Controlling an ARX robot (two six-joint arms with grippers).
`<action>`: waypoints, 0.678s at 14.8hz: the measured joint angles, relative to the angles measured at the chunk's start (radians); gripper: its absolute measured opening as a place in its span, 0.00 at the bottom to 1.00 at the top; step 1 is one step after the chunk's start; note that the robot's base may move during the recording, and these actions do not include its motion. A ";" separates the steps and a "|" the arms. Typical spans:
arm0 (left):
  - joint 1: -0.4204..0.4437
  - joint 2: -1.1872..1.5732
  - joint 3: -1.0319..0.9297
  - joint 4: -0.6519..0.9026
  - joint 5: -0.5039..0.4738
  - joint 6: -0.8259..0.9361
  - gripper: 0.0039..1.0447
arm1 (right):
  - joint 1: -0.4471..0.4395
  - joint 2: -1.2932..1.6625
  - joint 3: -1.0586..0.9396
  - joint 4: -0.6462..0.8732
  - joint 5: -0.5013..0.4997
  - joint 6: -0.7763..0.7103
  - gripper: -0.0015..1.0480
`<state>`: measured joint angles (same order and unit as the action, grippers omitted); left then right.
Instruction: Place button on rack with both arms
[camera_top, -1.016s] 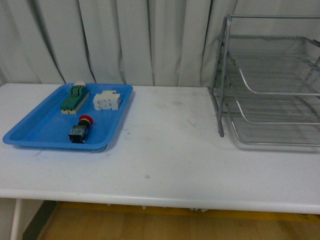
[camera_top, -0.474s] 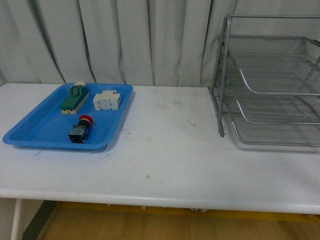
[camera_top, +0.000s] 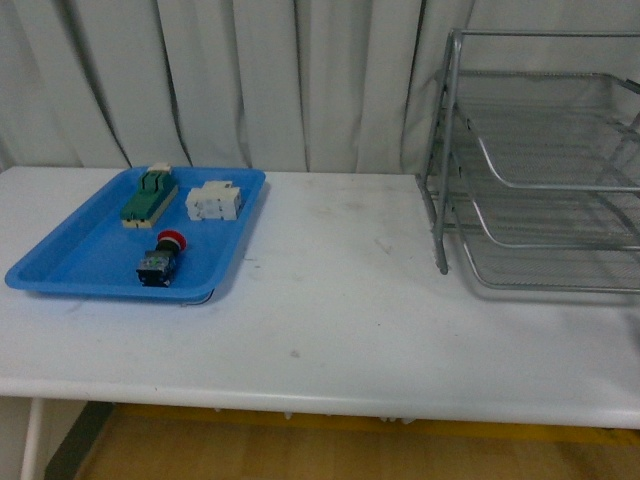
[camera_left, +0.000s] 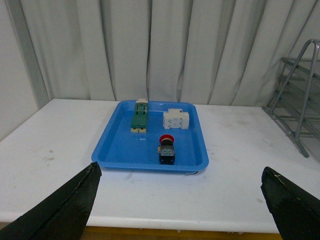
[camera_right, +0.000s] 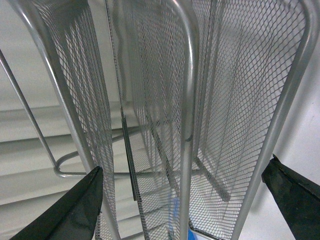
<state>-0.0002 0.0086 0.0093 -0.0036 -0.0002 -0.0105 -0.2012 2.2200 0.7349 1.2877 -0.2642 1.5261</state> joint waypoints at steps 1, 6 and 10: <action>0.000 0.000 0.000 0.000 0.000 0.000 0.94 | 0.006 0.008 0.012 -0.001 -0.008 0.000 0.94; 0.000 0.000 0.000 0.000 0.000 0.000 0.94 | 0.013 0.058 0.061 -0.002 -0.018 0.000 0.94; 0.000 0.000 0.000 0.000 0.000 0.000 0.94 | 0.011 0.085 0.105 -0.004 -0.024 -0.001 0.94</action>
<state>-0.0002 0.0086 0.0093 -0.0036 -0.0002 -0.0105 -0.1898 2.3054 0.8398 1.2839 -0.2878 1.5249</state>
